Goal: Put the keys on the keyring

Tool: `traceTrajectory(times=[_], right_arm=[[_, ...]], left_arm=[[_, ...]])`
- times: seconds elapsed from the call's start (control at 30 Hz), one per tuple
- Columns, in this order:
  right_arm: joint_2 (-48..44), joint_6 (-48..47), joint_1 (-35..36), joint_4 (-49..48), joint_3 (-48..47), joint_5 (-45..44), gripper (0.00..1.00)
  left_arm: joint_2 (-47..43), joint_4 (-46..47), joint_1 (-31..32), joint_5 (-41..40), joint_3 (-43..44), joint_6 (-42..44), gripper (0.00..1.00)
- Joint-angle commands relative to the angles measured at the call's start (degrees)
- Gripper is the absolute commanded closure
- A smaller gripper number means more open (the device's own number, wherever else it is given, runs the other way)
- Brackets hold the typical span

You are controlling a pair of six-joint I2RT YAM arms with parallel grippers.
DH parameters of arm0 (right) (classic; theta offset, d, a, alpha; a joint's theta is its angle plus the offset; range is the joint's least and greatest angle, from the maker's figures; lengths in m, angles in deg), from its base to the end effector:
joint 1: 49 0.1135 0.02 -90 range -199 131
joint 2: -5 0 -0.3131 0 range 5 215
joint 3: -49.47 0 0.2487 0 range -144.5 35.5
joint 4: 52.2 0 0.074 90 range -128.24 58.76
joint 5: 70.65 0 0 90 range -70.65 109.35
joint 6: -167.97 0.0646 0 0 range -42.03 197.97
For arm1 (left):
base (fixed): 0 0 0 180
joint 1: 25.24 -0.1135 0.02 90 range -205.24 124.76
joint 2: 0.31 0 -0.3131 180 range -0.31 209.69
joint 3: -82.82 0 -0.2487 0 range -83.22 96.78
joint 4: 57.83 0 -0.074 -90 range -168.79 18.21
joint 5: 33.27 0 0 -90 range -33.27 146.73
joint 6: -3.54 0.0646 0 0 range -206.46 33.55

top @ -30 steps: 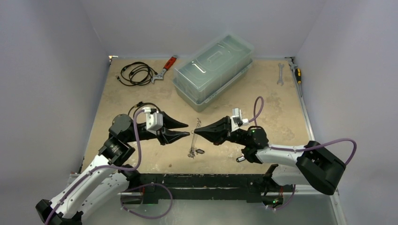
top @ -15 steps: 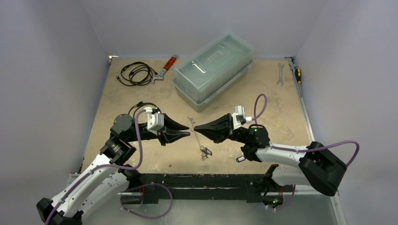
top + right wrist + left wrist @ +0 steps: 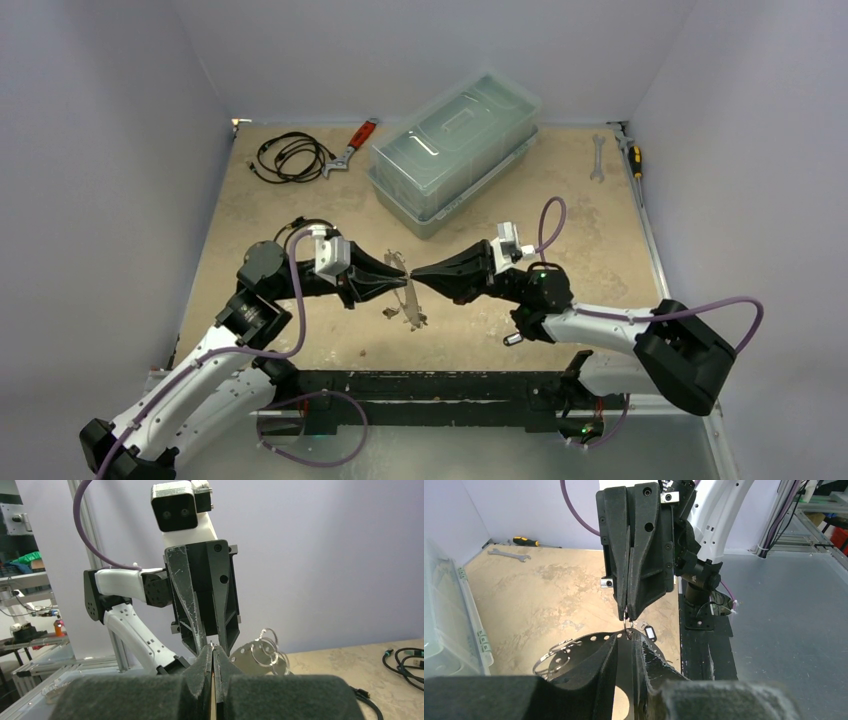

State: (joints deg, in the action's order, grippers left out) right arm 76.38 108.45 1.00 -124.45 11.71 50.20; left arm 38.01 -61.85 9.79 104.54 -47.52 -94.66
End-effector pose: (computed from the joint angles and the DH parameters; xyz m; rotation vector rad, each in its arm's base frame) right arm 0.1213 0.1962 0.3533 -0.7152 0.8644 1.5120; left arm 0.0828 -0.1165 0.3715 1.0367 1.2287 -1.1928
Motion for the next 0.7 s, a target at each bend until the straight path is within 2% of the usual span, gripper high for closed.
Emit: traceTrajectory(times=[0.0, 0.4, 0.47, 0.53, 0.67], right_arm=[[0.3, 1.0, 0.4, -21.0, -3.2, 0.9, 1.0], [2.2, 1.1, 1.2, -21.0, -4.2, 1.7, 1.0], [2.6, 1.2, 1.3, -21.0, -4.4, 1.9, 1.0], [2.8, 1.2, 1.5, -21.1, -4.5, 1.9, 1.0], [3.1, 1.1, 1.6, -21.0, -4.6, 2.2, 1.0]], left_arm=[[0.2, 3.1, -0.5, 1.1, -0.5, -1.1, 0.85], [0.7, 3.2, -0.8, 1.2, -0.2, -1.6, 0.87], [0.8, 3.2, -0.9, 1.5, -0.2, -1.7, 0.91], [1.0, 3.1, -0.9, 1.6, -0.1, -1.7, 1.0], [0.6, 2.1, -1.0, 0.7, 0.2, -1.1, 1.0]])
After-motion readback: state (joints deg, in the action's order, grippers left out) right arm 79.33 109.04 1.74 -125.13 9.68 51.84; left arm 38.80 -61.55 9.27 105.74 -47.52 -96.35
